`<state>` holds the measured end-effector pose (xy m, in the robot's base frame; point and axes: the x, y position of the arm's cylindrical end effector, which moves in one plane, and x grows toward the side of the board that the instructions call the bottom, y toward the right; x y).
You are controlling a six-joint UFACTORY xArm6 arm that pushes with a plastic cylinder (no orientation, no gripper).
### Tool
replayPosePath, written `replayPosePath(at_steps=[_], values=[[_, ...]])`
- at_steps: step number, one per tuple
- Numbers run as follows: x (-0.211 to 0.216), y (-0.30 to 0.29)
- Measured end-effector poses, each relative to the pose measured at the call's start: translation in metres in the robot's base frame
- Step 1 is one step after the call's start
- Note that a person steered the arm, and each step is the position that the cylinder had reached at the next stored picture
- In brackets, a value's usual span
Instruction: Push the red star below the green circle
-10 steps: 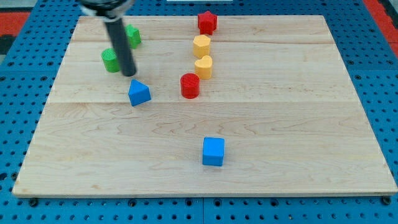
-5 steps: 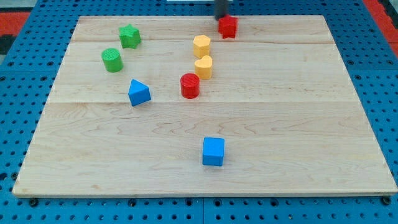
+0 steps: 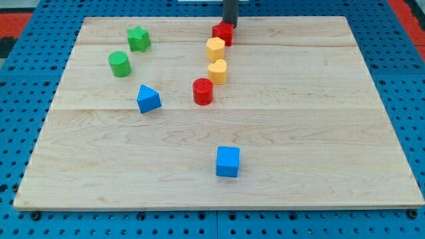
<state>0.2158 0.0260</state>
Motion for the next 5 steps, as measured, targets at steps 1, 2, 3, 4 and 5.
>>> replayPosePath(at_steps=[1, 2, 3, 4, 5], values=[[-0.003, 0.054], [0.010, 0.047], [0.014, -0.017], [0.014, -0.057], [0.019, -0.056]])
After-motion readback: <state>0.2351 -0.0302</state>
